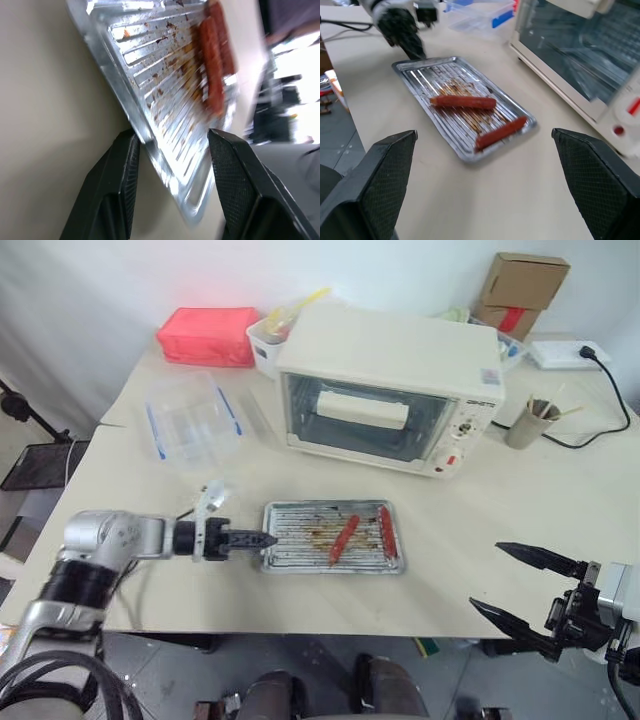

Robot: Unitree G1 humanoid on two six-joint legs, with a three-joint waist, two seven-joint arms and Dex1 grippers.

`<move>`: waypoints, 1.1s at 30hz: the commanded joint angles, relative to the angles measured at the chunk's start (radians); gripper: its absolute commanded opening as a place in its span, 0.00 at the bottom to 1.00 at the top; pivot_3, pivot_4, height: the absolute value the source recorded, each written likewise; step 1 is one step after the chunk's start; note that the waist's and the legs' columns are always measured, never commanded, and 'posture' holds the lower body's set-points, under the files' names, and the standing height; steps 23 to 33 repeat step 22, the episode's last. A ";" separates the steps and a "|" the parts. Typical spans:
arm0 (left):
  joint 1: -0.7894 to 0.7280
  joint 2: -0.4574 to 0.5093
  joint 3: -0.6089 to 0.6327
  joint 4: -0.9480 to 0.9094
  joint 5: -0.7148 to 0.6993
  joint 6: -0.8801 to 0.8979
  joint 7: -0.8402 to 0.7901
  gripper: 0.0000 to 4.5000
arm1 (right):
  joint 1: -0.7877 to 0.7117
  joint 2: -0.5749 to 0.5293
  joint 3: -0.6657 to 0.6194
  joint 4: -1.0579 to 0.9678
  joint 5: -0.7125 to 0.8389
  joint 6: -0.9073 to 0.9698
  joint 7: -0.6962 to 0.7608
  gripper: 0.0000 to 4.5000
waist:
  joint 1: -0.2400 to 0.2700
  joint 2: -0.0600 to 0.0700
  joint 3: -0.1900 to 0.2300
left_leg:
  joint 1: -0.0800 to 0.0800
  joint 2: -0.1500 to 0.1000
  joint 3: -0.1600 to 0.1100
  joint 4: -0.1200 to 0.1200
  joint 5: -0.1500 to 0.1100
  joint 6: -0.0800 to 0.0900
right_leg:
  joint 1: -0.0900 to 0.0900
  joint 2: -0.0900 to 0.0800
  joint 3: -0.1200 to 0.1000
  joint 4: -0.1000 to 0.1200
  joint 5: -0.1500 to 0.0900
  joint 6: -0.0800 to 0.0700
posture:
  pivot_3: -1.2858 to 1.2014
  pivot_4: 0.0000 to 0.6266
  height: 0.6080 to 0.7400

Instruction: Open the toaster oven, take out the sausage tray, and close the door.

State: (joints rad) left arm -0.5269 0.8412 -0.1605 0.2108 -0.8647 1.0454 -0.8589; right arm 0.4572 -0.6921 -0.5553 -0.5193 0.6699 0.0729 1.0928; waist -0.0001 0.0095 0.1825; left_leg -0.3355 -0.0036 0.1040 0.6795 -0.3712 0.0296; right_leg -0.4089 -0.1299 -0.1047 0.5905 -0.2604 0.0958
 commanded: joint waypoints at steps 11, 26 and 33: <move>0.442 0.081 0.359 -0.126 0.342 -1.000 -0.291 0.51 | -0.136 -0.025 0.058 0.141 -0.010 -0.040 0.094 1.00 | 0.009 0.000 0.002 | -0.008 0.003 0.000 -0.006 -0.001 0.003 | -0.011 -0.001 -0.002 0.000 -0.002 -0.005 | 0.52 0.24 1.00; 0.575 0.039 0.481 -0.284 0.324 -1.023 -0.312 0.51 | -0.284 -0.077 0.148 0.230 -0.013 -0.027 0.205 1.00 | 0.010 0.000 0.002 | -0.019 0.003 0.001 0.002 0.000 0.017 | -0.017 -0.002 -0.006 0.000 0.000 -0.001 | 0.52 0.24 1.00; 0.575 0.039 0.481 -0.284 0.324 -1.023 -0.312 0.51 | -0.284 -0.077 0.148 0.230 -0.013 -0.027 0.205 1.00 | 0.010 0.000 0.002 | -0.019 0.003 0.001 0.002 0.000 0.017 | -0.017 -0.002 -0.006 0.000 0.000 -0.001 | 0.52 0.24 1.00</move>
